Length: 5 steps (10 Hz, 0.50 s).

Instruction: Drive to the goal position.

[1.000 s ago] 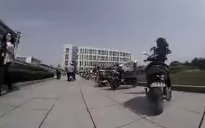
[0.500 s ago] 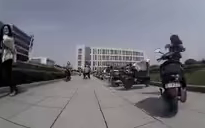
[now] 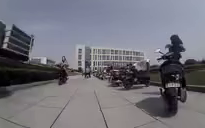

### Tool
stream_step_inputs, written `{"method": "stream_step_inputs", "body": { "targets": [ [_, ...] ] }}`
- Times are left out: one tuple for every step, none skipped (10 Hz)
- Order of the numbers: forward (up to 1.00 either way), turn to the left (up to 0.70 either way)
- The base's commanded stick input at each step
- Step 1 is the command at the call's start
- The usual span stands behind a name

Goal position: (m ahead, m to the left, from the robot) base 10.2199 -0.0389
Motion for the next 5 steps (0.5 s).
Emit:
{"method": "stream_step_inputs", "body": {
  "targets": [
    [0.00, 0.70],
    [0.00, 0.60],
    [0.00, 0.47],
    [0.00, 0.34],
    [0.00, 0.22]
  ]
}}
